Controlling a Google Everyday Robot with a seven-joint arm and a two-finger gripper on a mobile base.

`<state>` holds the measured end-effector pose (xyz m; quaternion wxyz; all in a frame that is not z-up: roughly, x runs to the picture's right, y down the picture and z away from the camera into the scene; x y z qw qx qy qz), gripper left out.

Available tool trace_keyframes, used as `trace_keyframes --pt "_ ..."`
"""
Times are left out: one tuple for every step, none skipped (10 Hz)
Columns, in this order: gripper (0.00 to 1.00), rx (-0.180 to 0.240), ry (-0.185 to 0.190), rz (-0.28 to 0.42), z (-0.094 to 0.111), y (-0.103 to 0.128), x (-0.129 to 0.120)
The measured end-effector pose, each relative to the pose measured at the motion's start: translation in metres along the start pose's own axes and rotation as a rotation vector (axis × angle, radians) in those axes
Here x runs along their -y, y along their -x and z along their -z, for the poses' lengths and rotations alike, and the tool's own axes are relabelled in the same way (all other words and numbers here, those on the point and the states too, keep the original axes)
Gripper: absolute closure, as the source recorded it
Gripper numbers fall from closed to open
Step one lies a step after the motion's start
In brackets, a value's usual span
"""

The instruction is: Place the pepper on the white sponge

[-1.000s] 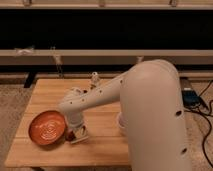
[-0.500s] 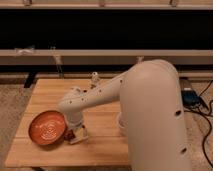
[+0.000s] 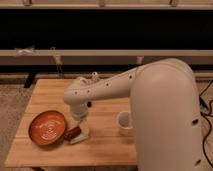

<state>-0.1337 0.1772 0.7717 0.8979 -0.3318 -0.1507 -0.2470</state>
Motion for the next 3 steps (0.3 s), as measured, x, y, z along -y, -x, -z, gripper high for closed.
trace_keyframes --pt "0.2 -0.004 -0.015 -0.015 0.0094 -0.0122 0.0056" --pt "0.2 -0.008 -0.031 -0.028 0.0168 -0.0214 0.0089" --pt "0.2 -0.008 -0.029 -0.026 0.0161 -0.0206 0.0089"
